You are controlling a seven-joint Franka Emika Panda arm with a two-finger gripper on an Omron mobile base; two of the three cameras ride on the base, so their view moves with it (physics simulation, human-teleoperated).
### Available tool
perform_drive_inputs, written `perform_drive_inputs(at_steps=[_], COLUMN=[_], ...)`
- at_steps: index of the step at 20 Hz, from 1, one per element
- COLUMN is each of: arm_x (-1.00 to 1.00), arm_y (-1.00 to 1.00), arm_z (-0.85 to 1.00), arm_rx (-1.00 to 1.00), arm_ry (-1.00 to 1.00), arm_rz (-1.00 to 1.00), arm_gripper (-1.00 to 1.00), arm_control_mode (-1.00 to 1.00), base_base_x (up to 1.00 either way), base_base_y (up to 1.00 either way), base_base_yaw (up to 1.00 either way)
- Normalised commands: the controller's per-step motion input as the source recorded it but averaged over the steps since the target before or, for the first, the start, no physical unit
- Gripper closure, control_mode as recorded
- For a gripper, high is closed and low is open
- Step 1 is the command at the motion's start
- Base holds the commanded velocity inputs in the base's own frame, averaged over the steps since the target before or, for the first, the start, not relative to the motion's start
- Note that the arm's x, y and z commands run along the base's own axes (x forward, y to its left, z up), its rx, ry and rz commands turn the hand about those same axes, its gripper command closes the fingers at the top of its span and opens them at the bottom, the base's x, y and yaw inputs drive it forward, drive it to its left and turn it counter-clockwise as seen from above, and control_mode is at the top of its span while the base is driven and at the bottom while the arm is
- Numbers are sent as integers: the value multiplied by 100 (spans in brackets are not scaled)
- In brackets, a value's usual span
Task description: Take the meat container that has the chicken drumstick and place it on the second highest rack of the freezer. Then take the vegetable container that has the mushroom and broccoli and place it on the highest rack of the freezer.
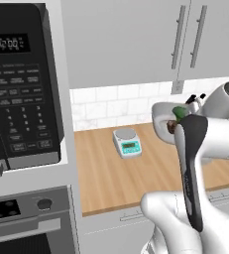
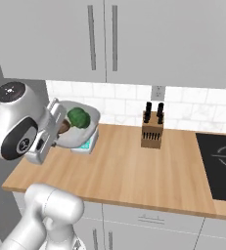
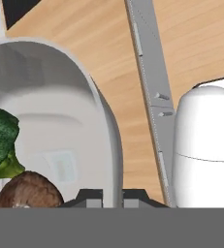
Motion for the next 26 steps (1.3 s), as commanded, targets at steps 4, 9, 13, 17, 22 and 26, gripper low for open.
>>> perform_drive_inputs(at_steps=[4, 9, 13, 17, 22, 26], arm_x=[0, 0, 0, 0, 0, 0], arm_y=[-5, 0, 0, 0, 0, 0], arm_z=[23, 8, 2, 0, 0, 0], arm_rx=[0, 0, -3, -8, -3, 0], arm_ry=[0, -1, 0, 0, 0, 0], arm_rz=[0, 0, 1, 4, 0, 0], arm_gripper=[100, 100, 100, 100, 100, 100], arm_control_mode=[-100, -100, -100, -100, -100, 100], base_base_x=[0, 0, 0, 0, 0, -29], base_base_y=[0, 0, 0, 0, 0, -2], base_base_yaw=[0, 0, 0, 0, 0, 3])
